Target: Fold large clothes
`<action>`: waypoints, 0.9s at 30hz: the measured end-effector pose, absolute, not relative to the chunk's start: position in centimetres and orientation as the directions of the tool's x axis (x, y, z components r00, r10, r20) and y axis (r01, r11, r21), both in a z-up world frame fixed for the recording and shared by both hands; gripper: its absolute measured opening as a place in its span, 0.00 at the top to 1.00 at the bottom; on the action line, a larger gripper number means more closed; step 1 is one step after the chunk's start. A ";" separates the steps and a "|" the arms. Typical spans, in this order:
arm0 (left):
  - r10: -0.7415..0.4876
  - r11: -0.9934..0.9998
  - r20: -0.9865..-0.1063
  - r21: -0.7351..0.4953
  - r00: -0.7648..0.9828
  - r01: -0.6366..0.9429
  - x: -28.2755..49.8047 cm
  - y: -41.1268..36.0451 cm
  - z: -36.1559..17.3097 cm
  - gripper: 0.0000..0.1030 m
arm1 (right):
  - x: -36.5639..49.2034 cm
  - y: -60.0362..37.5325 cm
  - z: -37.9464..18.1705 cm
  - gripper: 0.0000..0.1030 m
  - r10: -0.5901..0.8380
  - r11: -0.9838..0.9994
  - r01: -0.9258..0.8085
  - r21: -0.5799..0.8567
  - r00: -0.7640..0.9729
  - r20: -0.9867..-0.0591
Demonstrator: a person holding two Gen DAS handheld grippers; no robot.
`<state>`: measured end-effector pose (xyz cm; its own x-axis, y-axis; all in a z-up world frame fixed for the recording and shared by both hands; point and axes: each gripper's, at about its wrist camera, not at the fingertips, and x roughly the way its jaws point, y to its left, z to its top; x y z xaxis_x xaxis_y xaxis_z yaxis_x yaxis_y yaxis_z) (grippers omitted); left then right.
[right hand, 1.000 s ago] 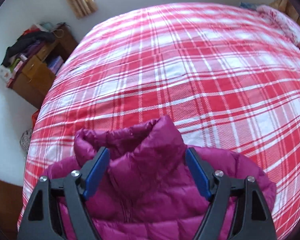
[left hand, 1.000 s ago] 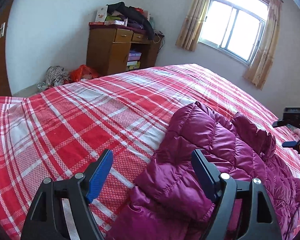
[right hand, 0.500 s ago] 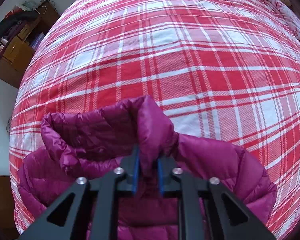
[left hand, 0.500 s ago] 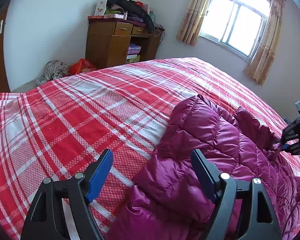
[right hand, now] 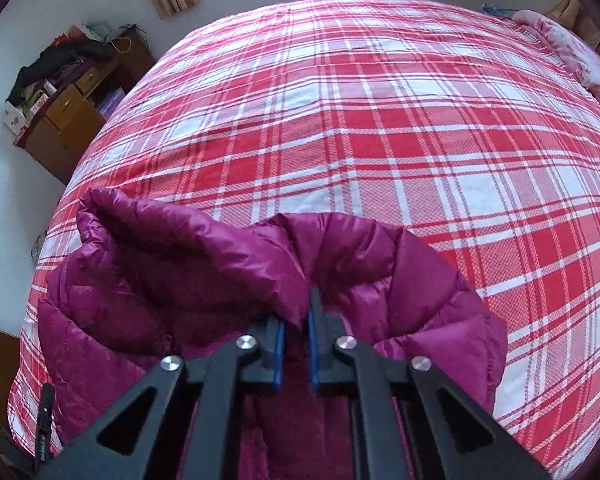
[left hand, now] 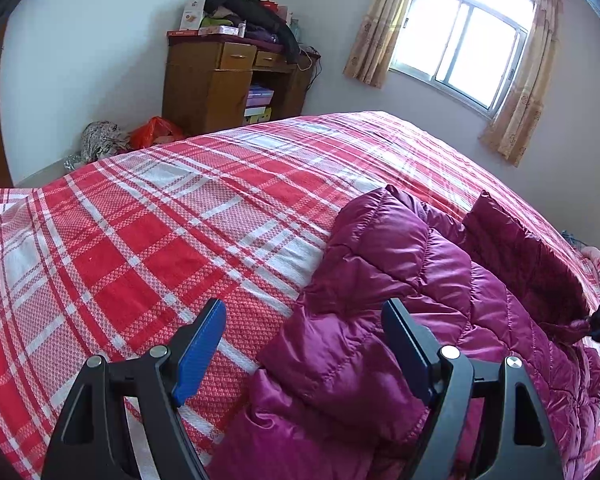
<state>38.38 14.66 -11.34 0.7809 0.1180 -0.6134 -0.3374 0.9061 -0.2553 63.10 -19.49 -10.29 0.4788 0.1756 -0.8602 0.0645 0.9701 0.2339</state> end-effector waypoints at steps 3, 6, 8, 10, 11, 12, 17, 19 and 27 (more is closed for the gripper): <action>0.112 0.936 -0.608 -0.201 0.786 -0.289 38.2 13.5 -10.2 0.22 | 61.9 -20.7 -12.8 0.89 0.198 0.957 0.083 0.277 0.510 -0.837; 0.064 0.960 -0.582 -0.185 0.810 -0.209 38.1 12.1 -7.6 0.22 | 61.1 -21.4 -14.1 0.92 0.226 0.949 0.047 0.312 0.589 -0.776; -0.003 0.972 -0.565 -0.197 0.825 -0.131 39.2 10.8 -5.1 0.22 | 60.6 -21.3 -14.3 0.92 0.225 0.951 0.025 0.307 0.625 -0.748; -0.062 0.976 -0.561 -0.206 0.826 -0.066 41.1 9.3 -3.1 0.22 | 60.5 -21.3 -14.3 0.91 0.227 0.950 0.021 0.312 0.640 -0.734; -0.090 0.975 -0.559 -0.220 0.824 -0.043 42.3 8.7 -2.3 0.22 | 60.6 -21.4 -14.3 0.91 0.235 0.946 0.021 0.323 0.642 -0.730; -0.130 0.971 -0.569 -0.239 0.812 -0.012 44.1 7.8 -1.6 0.22 | 60.5 -21.6 -14.4 0.91 0.245 0.941 0.019 0.337 0.645 -0.724; -0.191 0.973 -0.660 -0.224 0.727 0.052 51.6 2.8 -2.4 0.22 | 60.3 -22.6 -14.8 0.91 0.304 0.912 0.013 0.411 0.652 -0.695; -0.213 0.967 -0.705 -0.249 0.677 0.045 53.8 1.5 -4.0 0.22 | 60.3 -22.8 -15.0 0.91 0.319 0.903 0.010 0.429 0.653 -0.687; -0.083 0.971 -0.814 -0.195 0.575 -0.136 54.6 2.0 -9.5 0.81 | 60.2 -23.0 -15.1 0.91 0.331 0.896 0.008 0.444 0.655 -0.680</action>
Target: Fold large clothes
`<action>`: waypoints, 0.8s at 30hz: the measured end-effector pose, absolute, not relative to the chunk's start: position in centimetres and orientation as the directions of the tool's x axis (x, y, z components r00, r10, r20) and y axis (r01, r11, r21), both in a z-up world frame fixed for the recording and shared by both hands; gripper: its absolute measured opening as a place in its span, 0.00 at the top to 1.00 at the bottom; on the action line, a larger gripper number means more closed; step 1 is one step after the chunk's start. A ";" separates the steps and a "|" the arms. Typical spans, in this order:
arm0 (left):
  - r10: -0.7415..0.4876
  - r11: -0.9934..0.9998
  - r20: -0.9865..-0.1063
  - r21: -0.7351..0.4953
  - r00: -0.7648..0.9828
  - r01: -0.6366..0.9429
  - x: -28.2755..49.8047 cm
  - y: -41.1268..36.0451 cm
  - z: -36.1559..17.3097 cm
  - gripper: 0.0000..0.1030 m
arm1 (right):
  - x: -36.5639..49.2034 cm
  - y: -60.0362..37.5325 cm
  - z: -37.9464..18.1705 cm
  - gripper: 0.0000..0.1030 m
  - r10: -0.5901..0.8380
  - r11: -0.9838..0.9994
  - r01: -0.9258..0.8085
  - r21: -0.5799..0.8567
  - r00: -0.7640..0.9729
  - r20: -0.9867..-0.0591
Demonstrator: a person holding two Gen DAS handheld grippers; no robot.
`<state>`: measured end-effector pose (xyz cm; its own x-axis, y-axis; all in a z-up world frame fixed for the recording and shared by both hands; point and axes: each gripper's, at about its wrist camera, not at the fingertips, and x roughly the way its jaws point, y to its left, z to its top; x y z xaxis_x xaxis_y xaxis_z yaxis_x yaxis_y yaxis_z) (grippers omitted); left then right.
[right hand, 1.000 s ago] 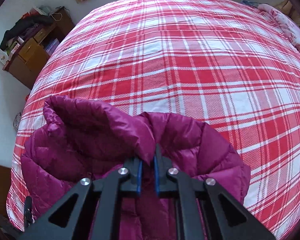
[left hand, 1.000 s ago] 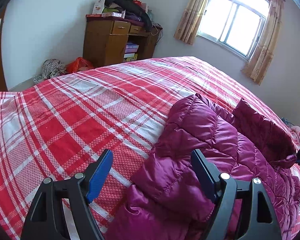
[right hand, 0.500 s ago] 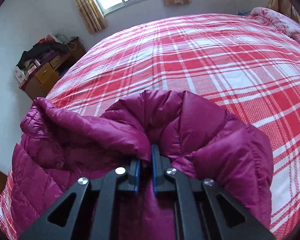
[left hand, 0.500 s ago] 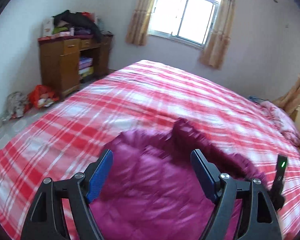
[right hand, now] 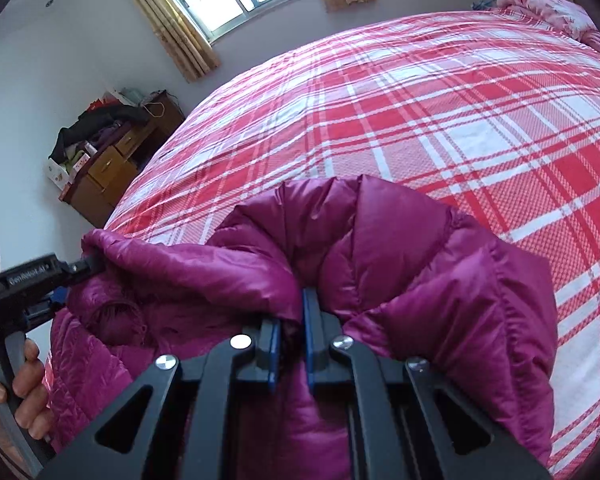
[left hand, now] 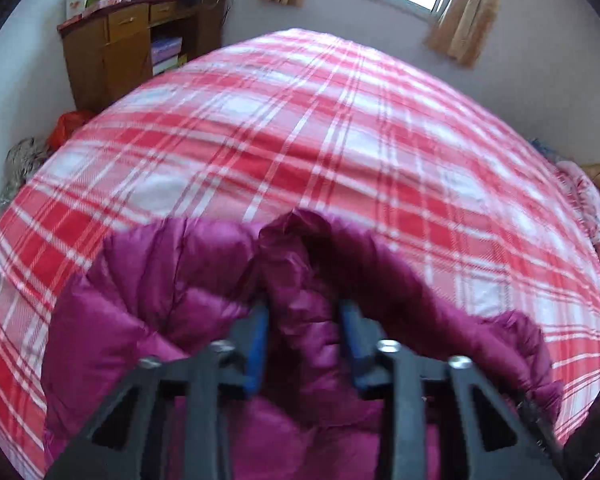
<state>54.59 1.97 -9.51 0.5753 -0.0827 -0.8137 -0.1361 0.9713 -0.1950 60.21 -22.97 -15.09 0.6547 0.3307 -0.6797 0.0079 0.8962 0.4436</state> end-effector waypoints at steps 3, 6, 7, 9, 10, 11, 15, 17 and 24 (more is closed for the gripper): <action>-0.114 0.944 -0.802 -0.271 0.586 -0.186 51.8 3.6 -10.4 0.86 | 60.2 -22.9 -15.1 0.91 0.329 0.897 0.008 0.442 0.655 -0.681; -0.074 0.944 -0.798 -0.249 0.598 -0.216 50.1 3.7 -11.3 0.86 | 60.1 -22.7 -15.1 0.91 0.319 0.904 0.009 0.428 0.653 -0.687; -0.081 0.938 -0.806 -0.260 0.587 -0.228 50.1 4.0 -12.0 0.86 | 60.1 -22.6 -15.1 0.91 0.315 0.907 0.009 0.422 0.652 -0.690; -0.096 0.928 -0.797 -0.289 0.597 -0.237 50.0 4.2 -12.9 0.86 | 60.3 -22.5 -15.0 0.91 0.309 0.911 0.009 0.413 0.648 -0.696; -0.077 0.933 -0.774 -0.279 0.628 -0.229 49.6 4.0 -13.1 0.86 | 60.3 -22.4 -15.0 0.90 0.310 0.911 0.008 0.411 0.644 -0.699; -0.048 0.945 -0.759 -0.244 0.649 -0.216 49.2 3.4 -13.2 0.85 | 60.5 -22.4 -14.8 0.88 0.320 0.909 0.002 0.416 0.635 -0.703; 0.001 0.961 -0.747 -0.182 0.665 -0.206 49.0 2.6 -13.2 0.85 | 59.5 -24.4 -11.7 0.74 0.350 0.865 0.039 0.501 0.669 -0.656; -0.037 0.950 -0.738 -0.235 0.674 -0.206 48.9 3.3 -13.4 0.85 | 57.6 -25.4 -9.0 0.62 0.250 0.868 0.094 0.487 0.765 -0.594; -0.051 0.944 -0.731 -0.258 0.681 -0.205 48.6 3.4 -13.5 0.85 | 61.0 -18.5 -6.2 0.64 0.212 0.951 -0.020 0.310 0.771 -0.601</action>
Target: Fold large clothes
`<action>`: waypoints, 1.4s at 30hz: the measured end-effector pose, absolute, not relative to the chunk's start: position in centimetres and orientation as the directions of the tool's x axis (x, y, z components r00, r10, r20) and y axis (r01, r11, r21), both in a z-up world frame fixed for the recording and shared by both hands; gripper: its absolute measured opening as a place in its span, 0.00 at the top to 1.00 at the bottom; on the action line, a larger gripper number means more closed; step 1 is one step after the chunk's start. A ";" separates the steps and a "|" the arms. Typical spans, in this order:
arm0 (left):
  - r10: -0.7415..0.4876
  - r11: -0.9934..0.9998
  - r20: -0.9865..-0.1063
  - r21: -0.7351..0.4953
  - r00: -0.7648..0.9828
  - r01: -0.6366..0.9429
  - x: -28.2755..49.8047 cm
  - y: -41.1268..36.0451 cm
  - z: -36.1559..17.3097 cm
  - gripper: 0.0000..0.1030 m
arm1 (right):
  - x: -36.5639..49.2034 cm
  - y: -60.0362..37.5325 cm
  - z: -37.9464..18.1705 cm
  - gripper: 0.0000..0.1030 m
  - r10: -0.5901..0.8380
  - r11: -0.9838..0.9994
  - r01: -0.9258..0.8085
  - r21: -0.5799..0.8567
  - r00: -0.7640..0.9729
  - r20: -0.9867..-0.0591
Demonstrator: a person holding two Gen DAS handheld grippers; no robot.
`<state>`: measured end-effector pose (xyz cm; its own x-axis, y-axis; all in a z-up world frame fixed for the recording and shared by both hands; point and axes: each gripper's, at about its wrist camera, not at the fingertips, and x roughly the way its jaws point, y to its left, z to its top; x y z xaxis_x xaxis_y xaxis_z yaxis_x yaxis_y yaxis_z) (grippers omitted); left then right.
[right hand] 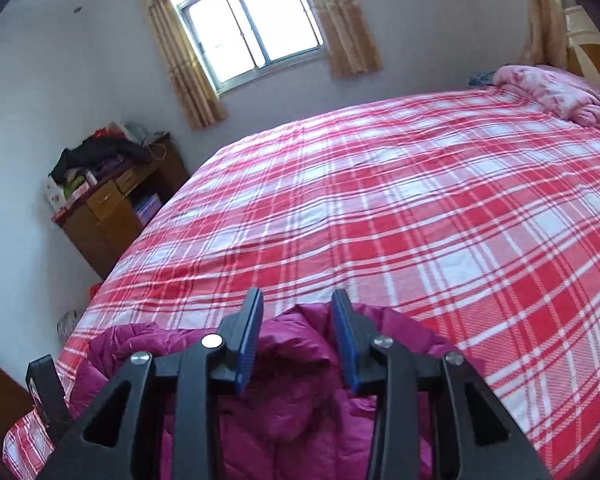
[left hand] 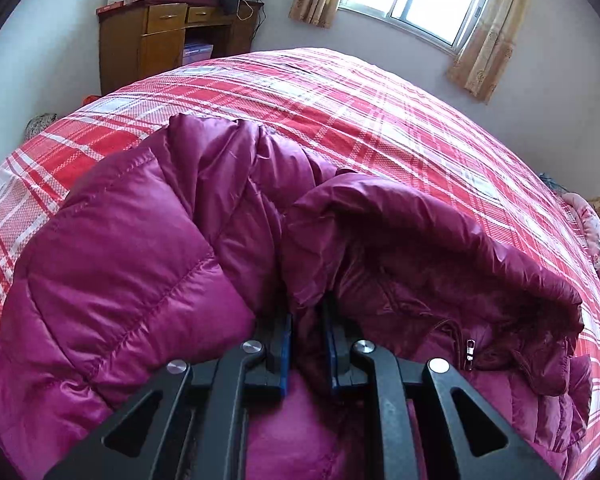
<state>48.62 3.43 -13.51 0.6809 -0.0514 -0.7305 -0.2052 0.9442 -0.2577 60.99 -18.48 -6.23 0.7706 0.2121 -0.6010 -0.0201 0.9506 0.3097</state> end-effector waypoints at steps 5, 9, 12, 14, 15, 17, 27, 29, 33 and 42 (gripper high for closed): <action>-0.057 0.945 -0.729 -0.261 0.682 -0.200 48.7 3.5 -13.5 0.85 | 63.3 -15.3 -12.7 0.74 0.206 0.974 -0.061 0.216 0.626 -0.752; -0.059 0.968 -0.742 -0.207 0.668 -0.144 47.9 3.0 -12.3 0.85 | 62.4 -16.4 -14.6 0.75 0.249 0.964 -0.092 0.250 0.640 -0.727; -0.120 0.962 -0.705 -0.257 0.699 -0.094 45.8 3.7 -9.6 0.85 | 62.4 -16.6 -14.8 0.75 0.261 0.960 -0.094 0.265 0.645 -0.718; -0.145 0.956 -0.655 -0.287 0.741 -0.066 45.0 4.1 -7.0 0.85 | 62.4 -16.4 -14.8 0.75 0.251 0.963 -0.094 0.251 0.647 -0.720; -0.141 0.956 -0.635 -0.287 0.760 -0.062 45.1 4.0 -5.8 0.85 | 62.5 -16.2 -14.7 0.75 0.245 0.965 -0.094 0.243 0.648 -0.721; -0.137 0.965 -0.602 -0.260 0.786 -0.031 46.5 3.1 -3.4 0.85 | 62.5 -15.9 -14.5 0.75 0.230 0.970 -0.095 0.224 0.651 -0.723; -0.069 0.977 -0.792 -0.178 0.606 -0.122 53.3 3.6 -11.1 0.85 | 62.5 -16.1 -14.5 0.75 0.246 0.965 -0.098 0.243 0.656 -0.713; -0.087 0.978 -0.756 -0.189 0.648 -0.088 52.1 3.6 -12.6 0.85 | 62.5 -16.2 -14.5 0.75 0.251 0.964 -0.100 0.247 0.656 -0.712; -0.036 0.986 -0.737 -0.137 0.675 -0.097 52.0 2.4 -12.9 0.86 | 62.4 -16.3 -14.2 0.75 0.254 0.962 -0.099 0.254 0.661 -0.706; -0.076 0.977 -0.730 -0.189 0.679 -0.094 52.6 3.4 -13.1 0.86 | 61.1 -18.2 -14.2 0.76 0.214 0.974 -0.085 0.210 0.644 -0.734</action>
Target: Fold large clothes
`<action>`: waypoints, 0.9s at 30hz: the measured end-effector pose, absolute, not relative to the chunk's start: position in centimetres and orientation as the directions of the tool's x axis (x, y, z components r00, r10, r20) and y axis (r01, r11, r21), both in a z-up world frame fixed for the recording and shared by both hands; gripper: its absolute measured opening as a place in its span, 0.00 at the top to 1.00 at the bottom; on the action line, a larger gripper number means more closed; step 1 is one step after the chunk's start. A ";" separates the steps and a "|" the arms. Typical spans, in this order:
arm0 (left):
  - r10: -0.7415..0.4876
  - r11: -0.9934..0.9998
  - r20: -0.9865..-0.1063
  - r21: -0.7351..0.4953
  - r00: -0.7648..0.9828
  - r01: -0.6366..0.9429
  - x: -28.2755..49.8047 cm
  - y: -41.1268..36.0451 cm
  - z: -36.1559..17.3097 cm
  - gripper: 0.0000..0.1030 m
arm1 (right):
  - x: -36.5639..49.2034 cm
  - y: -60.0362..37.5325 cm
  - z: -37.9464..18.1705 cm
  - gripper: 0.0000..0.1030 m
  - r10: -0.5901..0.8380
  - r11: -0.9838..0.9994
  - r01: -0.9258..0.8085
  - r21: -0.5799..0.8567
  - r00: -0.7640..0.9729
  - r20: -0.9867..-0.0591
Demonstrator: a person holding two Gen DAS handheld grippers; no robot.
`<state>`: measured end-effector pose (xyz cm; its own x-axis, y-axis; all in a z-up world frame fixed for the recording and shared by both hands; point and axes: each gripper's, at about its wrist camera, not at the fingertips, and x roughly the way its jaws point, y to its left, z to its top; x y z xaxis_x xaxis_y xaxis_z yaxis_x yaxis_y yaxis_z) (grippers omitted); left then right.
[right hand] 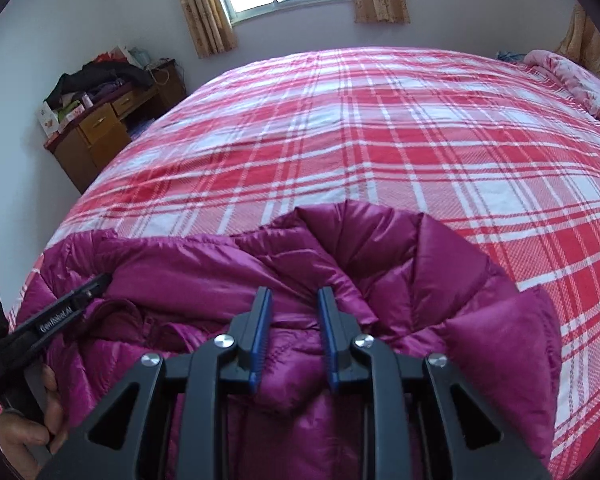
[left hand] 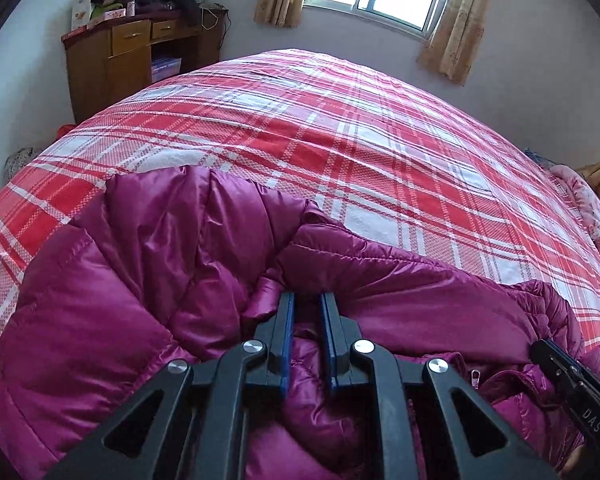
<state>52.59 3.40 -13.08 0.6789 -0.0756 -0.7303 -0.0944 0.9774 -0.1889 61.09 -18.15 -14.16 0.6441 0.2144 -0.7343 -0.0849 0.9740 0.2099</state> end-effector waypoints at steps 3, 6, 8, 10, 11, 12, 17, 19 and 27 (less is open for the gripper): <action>-0.053 0.982 -0.742 -0.160 0.668 -0.100 52.7 3.1 -13.1 0.86 | 61.4 -17.9 -14.4 0.76 0.197 0.978 -0.075 0.196 0.651 -0.733; -0.051 0.982 -0.742 -0.157 0.668 -0.100 52.7 3.0 -13.1 0.86 | 61.5 -17.7 -14.5 0.76 0.181 0.982 -0.075 0.176 0.659 -0.730; -0.050 0.983 -0.743 -0.155 0.668 -0.100 52.7 2.9 -13.1 0.86 | 61.5 -17.6 -14.4 0.76 0.176 0.983 -0.075 0.169 0.661 -0.729; -0.049 0.983 -0.744 -0.155 0.667 -0.100 52.8 3.0 -13.1 0.86 | 61.4 -17.6 -14.4 0.76 0.173 0.983 -0.074 0.166 0.663 -0.728; -0.051 0.983 -0.745 -0.156 0.666 -0.099 52.7 2.9 -13.0 0.86 | 61.4 -17.4 -14.3 0.75 0.169 0.984 -0.074 0.161 0.661 -0.731; -0.057 0.982 -0.745 -0.162 0.665 -0.098 52.6 2.9 -12.9 0.86 | 61.4 -17.4 -14.2 0.75 0.166 0.985 -0.075 0.156 0.659 -0.734; -0.125 0.983 -0.729 -0.185 0.673 -0.018 49.2 4.0 -9.4 0.86 | 57.4 -18.4 -9.8 0.62 0.180 0.981 -0.078 0.176 0.694 -0.697; -0.123 0.989 -0.689 -0.140 0.714 0.035 45.8 4.7 -6.4 0.86 | 53.5 -19.8 -7.0 0.39 0.189 0.977 -0.079 0.200 0.759 -0.623; -0.209 0.978 -0.592 -0.143 0.779 0.153 30.2 10.9 2.6 0.80 | 37.7 -25.5 -0.4 0.33 0.214 0.969 -0.113 0.221 0.830 -0.514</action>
